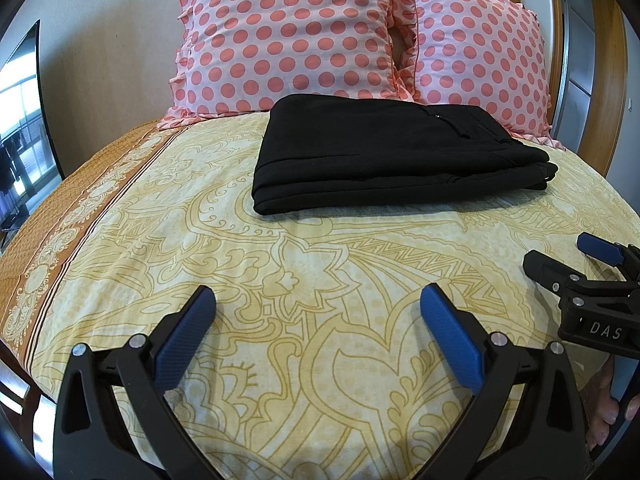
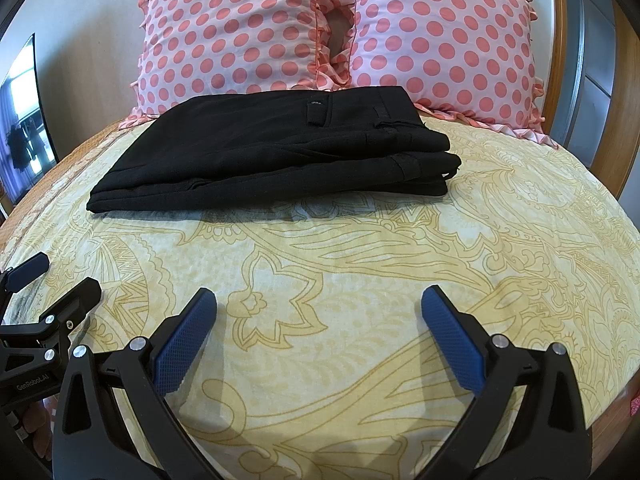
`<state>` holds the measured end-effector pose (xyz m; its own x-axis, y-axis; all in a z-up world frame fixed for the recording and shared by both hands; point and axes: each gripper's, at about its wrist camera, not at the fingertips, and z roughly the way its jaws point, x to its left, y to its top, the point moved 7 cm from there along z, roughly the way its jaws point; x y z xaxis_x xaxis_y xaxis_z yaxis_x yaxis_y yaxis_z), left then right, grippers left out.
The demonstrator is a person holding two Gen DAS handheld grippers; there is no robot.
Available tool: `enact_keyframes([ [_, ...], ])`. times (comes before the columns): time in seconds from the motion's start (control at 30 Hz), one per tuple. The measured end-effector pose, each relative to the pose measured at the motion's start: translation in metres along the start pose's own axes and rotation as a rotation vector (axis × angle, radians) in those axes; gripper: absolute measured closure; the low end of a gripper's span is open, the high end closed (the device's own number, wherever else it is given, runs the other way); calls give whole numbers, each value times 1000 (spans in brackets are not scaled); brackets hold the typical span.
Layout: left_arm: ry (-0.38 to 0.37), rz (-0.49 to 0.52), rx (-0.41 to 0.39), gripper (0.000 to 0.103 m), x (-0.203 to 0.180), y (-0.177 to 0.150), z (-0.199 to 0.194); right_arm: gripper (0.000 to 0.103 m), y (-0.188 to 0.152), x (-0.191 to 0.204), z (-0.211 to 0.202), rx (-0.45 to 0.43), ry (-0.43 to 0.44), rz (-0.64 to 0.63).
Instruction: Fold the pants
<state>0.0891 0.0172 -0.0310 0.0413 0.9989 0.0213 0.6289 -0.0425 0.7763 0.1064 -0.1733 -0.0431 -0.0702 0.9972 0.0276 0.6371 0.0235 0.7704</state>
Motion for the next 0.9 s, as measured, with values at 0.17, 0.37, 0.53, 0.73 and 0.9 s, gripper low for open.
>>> enact_keyframes([
  [0.17,0,0,0,2,0,0,0,1,0,0,0,0,0,0],
  [0.37,0,0,0,2,0,0,0,1,0,0,0,-1,0,0],
  [0.53,0,0,7,2,0,0,0,1,0,0,0,-1,-1,0],
  [0.73,15,-9,19,2,0,1,0,1,0,0,0,-2,-1,0],
  [0.9,14,-8,18,2,0,1,0,1,0,0,0,-2,-1,1],
])
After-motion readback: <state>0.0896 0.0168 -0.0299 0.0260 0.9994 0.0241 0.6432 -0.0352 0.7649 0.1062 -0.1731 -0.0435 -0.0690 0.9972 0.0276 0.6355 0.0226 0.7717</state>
